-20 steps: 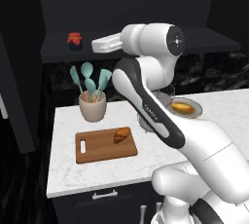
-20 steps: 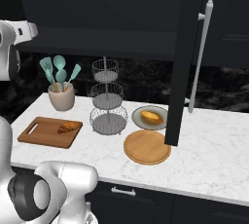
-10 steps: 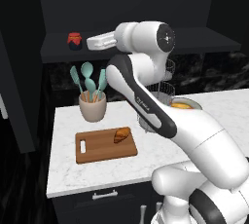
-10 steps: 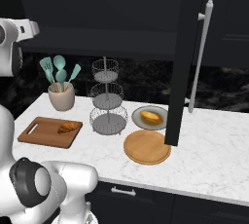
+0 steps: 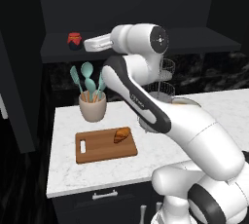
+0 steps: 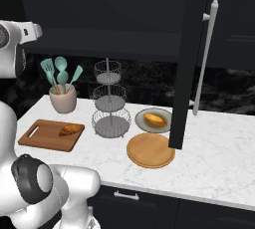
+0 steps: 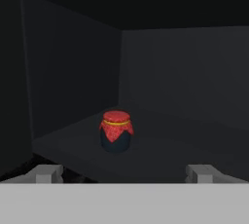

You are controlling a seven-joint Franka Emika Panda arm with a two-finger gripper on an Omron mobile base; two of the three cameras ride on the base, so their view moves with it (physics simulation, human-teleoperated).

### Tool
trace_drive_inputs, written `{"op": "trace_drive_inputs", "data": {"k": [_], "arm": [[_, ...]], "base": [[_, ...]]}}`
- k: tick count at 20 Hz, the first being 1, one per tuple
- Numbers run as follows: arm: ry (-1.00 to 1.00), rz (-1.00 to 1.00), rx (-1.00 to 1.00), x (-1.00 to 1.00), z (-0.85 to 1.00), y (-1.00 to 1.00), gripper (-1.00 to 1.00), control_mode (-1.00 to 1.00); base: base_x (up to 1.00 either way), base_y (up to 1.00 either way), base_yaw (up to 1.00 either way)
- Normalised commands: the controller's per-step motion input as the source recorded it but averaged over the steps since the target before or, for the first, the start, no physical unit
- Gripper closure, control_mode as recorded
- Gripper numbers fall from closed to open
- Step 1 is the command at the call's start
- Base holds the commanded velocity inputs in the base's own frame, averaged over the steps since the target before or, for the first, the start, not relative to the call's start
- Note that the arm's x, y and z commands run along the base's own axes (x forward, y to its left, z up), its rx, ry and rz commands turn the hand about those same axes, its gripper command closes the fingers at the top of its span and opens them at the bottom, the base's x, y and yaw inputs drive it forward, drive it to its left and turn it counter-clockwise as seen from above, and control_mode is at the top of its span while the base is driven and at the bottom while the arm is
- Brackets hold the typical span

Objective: From the different types of pastries on the counter, select a croissant and place it on the cutting board. Then retrieve a jar of jam from the cabinet and place it alongside the croissant on the cutting board.

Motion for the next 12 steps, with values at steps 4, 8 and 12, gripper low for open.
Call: {"op": "trace_drive_inputs", "data": {"k": [4, 8, 12], "arm": [[0.00, 0.00, 0.00, 0.19, -0.14, 0.08, -1.00, -1.00], [0.00, 0.00, 0.00, 0.11, -0.05, 0.11, -1.00, -1.00], [0.00, 0.00, 0.00, 0.10, -0.02, 0.13, -1.00, -1.00]], "base": [[0.00, 0.00, 0.00], [0.00, 0.00, 0.00], [0.00, 0.00, 0.00]]}}
